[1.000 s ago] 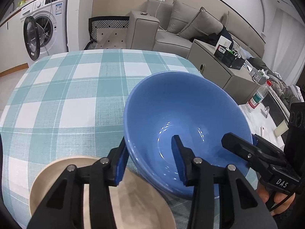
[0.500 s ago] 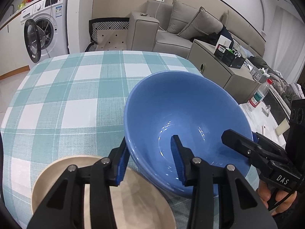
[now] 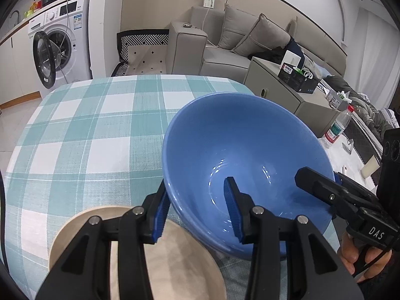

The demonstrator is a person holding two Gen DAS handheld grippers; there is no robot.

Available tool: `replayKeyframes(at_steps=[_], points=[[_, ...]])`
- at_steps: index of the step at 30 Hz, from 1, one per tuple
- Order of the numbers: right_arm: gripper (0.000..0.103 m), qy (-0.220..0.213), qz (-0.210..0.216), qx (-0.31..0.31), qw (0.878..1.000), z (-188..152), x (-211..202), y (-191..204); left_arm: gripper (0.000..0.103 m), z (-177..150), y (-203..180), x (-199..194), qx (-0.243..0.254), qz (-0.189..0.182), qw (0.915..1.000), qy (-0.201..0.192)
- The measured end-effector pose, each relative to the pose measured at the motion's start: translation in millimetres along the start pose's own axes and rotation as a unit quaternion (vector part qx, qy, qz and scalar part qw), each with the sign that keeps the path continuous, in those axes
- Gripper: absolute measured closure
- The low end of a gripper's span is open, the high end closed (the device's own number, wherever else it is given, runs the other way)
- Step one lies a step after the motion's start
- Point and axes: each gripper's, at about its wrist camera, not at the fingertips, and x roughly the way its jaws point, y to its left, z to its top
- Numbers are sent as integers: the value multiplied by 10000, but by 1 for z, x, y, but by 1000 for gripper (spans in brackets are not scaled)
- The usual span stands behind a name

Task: Organize plates and bowls
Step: 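Carry the stacked blue bowls with both tools over the cream plates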

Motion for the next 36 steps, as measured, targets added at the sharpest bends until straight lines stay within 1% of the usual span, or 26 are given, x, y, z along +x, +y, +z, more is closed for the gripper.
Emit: replayKeyframes(at_steps=[15,36], points=[[44,-131,88,-170,9997,3,-10,13,62,1,2,-25,-5,84,9998,-192],[44,-69,273,-352,9990,4,-8,36,62,-7,14,-56,-70,278,9990,-340]])
